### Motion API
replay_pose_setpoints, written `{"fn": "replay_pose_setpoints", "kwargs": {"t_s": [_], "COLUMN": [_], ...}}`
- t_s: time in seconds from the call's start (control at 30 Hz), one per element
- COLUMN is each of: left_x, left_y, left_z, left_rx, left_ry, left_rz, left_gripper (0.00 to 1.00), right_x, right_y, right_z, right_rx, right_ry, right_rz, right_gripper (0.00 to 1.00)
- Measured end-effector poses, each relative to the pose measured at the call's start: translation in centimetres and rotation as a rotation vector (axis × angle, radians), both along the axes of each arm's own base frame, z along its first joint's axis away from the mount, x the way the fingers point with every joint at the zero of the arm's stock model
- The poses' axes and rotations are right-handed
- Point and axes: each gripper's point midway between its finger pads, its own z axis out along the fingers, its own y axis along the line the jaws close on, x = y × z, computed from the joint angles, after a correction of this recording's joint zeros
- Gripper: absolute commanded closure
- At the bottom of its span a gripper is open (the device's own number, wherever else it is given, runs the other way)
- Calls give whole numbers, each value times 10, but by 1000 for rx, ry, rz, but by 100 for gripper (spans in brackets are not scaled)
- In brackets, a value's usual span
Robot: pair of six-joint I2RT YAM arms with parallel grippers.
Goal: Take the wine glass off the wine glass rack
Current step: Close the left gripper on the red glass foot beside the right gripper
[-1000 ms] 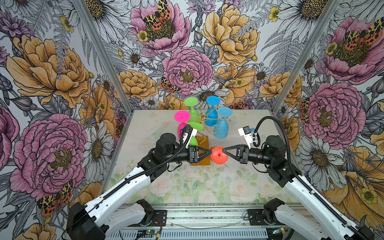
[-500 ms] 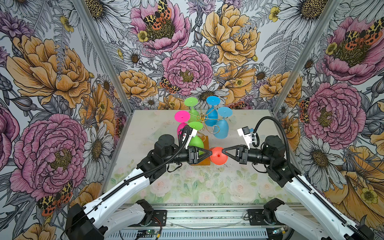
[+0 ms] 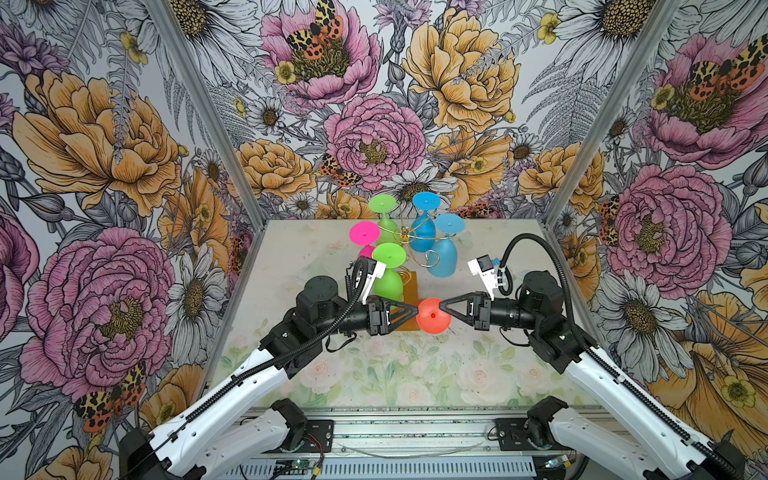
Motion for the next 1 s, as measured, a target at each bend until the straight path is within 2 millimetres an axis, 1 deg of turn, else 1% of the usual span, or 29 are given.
{"fn": "replay_pose_setpoints", "kwargs": {"t_s": [0.1, 0.3, 0.4, 0.53, 0.7, 0.87, 1.0], "left_x": [-3, -5, -6, -8, -9, -12, -12], "left_y": [-3, -9, -10, -11, -12, -12, -12], "left_z": [-1, -8, -10, -10, -10, -11, -12], "left_rx": [3, 19, 25, 27, 27, 30, 33], "left_ry": [0, 13, 19, 16, 12, 16, 20], "left_rz": [-14, -31, -37, -46, -56, -65, -66], "left_gripper": [40, 46, 53, 67, 78, 83, 88], "right_x": [-4, -9, -10, -7, -5, -4, -4], "right_y": [4, 8, 9, 10, 10, 11, 11], "right_z": [2, 15, 17, 14, 13, 15, 16], "right_rx": [1, 12, 14, 7, 3, 5, 6], "right_ry": [-6, -50, -59, -52, -53, -58, -59], "right_rz": [14, 35, 36, 32, 20, 17, 17], "right_gripper": [100, 100, 100, 100, 100, 100, 100]}}
